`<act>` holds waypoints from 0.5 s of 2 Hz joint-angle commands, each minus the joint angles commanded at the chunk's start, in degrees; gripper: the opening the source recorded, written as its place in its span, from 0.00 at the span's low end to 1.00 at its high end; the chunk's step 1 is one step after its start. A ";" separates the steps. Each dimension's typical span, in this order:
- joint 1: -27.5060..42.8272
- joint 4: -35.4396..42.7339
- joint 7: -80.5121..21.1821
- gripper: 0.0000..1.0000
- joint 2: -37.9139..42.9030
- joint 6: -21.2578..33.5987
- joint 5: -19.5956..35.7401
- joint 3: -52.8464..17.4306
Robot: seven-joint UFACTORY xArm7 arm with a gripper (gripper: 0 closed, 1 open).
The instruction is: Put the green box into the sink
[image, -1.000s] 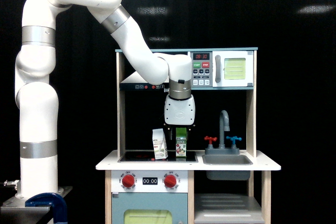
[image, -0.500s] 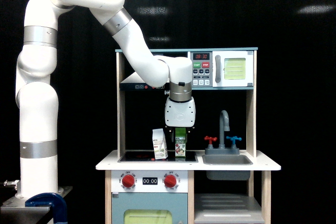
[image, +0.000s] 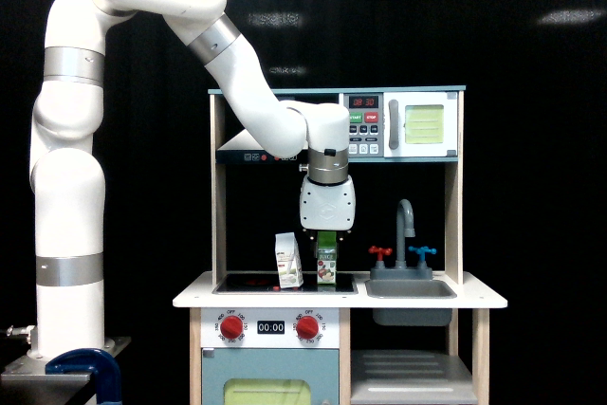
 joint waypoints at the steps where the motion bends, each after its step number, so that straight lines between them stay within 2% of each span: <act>1: -7.33 8.67 -5.86 0.00 4.45 7.88 -2.17 -2.83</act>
